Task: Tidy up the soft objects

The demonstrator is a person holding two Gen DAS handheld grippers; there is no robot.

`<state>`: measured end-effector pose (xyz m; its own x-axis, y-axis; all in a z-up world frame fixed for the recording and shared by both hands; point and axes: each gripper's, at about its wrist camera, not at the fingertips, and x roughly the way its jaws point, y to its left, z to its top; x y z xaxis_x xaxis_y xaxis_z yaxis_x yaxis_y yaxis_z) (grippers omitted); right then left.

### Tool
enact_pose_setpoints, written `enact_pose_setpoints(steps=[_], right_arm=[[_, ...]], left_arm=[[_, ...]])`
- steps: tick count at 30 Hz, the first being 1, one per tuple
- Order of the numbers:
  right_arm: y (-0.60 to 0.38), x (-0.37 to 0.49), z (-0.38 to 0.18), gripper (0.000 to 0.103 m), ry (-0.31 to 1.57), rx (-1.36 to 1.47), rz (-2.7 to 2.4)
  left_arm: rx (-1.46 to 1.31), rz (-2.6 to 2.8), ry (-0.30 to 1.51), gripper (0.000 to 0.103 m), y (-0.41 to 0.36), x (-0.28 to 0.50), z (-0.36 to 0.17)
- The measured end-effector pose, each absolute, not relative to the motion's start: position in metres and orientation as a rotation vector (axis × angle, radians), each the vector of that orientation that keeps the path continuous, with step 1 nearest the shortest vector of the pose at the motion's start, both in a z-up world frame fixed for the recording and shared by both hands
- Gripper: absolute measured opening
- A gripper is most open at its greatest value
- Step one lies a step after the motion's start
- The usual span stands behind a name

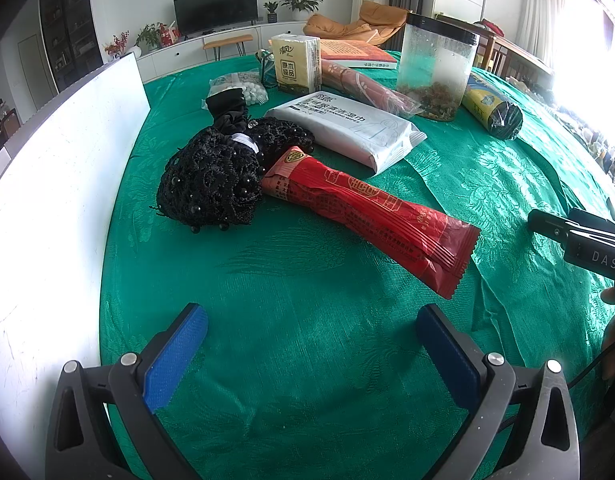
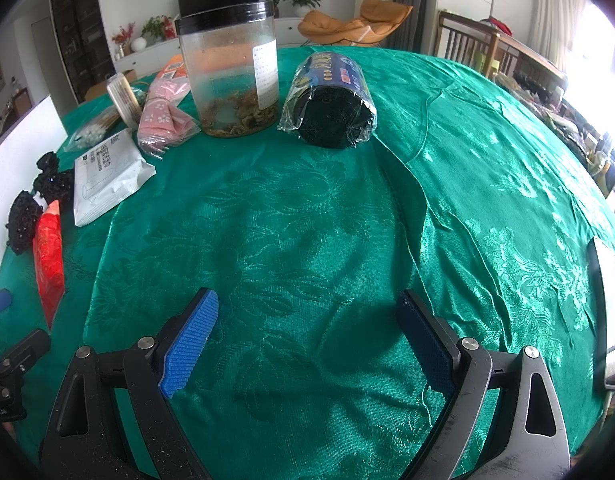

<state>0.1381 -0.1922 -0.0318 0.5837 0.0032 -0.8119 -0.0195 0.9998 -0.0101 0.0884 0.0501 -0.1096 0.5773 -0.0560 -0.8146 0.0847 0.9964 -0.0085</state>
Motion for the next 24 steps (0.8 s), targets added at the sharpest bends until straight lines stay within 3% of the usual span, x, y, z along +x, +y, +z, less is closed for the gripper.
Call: enact_pose_setpoints(steps=[11,16,24], right_arm=[[-0.192,0.138,-0.032,0.093,0.947,-0.019,0.014],[-0.192,0.138,-0.032,0.093,0.947,-0.019,0.014],[-0.192,0.138,-0.032,0.093,0.947,-0.019,0.014]], left_arm=[[0.016,-0.094,0.997,0.103,0.054,0.085,-0.106],[-0.133,-0.144,0.982,0.103,0.065,0.077,-0.075],[-0.146,0.123,1.056,0.103,0.091,0.155,-0.040]])
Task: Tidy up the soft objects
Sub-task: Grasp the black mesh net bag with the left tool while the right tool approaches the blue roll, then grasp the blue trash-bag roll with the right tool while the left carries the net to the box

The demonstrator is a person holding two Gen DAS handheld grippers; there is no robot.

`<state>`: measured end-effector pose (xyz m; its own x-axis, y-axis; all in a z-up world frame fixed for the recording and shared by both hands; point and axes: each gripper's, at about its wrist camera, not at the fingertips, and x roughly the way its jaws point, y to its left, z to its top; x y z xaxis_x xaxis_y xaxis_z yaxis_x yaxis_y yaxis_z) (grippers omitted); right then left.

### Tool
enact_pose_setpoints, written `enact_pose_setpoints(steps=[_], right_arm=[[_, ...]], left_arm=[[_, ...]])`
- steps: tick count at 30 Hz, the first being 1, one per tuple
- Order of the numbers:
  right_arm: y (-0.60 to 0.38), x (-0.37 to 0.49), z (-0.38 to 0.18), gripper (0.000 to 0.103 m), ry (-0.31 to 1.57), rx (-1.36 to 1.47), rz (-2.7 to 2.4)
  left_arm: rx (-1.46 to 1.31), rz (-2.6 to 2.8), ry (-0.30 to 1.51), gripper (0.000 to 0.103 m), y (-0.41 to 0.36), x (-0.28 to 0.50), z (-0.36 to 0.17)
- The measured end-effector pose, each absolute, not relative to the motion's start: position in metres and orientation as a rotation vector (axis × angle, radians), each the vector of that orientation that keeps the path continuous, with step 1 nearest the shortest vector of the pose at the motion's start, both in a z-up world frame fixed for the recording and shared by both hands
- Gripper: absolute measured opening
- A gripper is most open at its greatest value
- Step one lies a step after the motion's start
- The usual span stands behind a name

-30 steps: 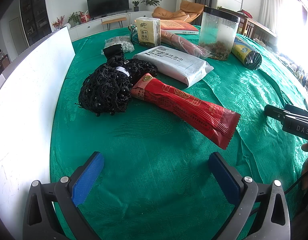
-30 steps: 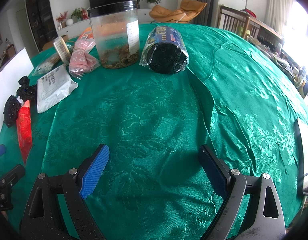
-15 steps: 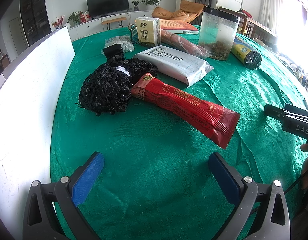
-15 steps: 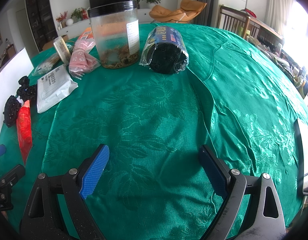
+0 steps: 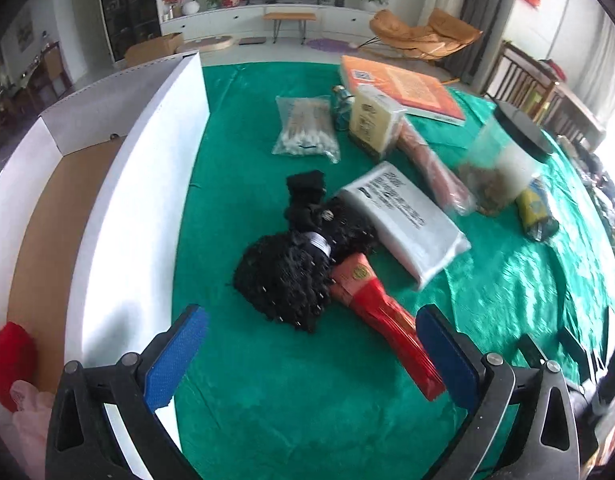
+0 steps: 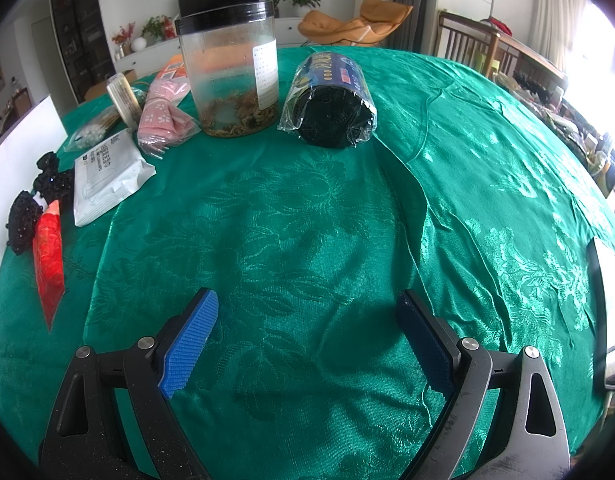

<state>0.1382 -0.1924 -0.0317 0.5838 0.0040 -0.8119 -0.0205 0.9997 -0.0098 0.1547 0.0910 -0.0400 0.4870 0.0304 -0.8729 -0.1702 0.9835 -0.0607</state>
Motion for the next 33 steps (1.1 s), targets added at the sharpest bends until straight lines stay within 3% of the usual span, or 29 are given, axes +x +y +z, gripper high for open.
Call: enact_pose_setpoints(steps=[6,8,11,15,18,23,24,25,26,28,33], right_arm=[[-0.192,0.138,-0.032,0.093,0.947,-0.018,0.015],[-0.192,0.138,-0.032,0.093,0.947,-0.018,0.015],[-0.193,0.138,-0.032,0.093,0.947,-0.019,0.015],[-0.193,0.138,-0.032,0.093,0.947,-0.019,0.015],[-0.193,0.138,-0.031,0.093,0.947,-0.019,0.015],[-0.193,0.138,-0.032,0.093,0.946,-0.013,0.020],[-0.194,0.137,-0.031,0.092,0.944,-0.006,0.030],[-0.198,0.137,-0.029,0.092,0.944,0.021,0.045],[-0.206,0.139,-0.026,0.092,0.945,0.087,0.069],[-0.230,0.148,-0.014,0.091,0.901,0.237,0.125],[-0.272,0.227,0.019,0.091,0.932,0.273,0.080]], left_arm=[[-0.135,0.128,1.194,0.096,0.103,0.212,-0.083],[-0.210,0.087,1.217,0.065,0.109,0.219,-0.093],[-0.332,0.199,1.161,0.057,0.132,0.218,-0.087],[-0.394,0.191,1.098,0.059,0.139,0.213,-0.076],[-0.358,0.174,1.153,0.071,0.135,0.215,-0.083],[-0.295,0.168,1.181,0.071,0.128,0.215,-0.092],[-0.274,0.157,1.190,0.068,0.126,0.217,-0.092],[-0.252,0.145,1.192,0.053,0.125,0.217,-0.092],[-0.224,0.146,1.189,0.044,0.124,0.217,-0.090],[-0.263,0.131,1.175,0.038,0.130,0.216,-0.087],[-0.384,0.116,1.111,0.036,0.145,0.214,-0.067]])
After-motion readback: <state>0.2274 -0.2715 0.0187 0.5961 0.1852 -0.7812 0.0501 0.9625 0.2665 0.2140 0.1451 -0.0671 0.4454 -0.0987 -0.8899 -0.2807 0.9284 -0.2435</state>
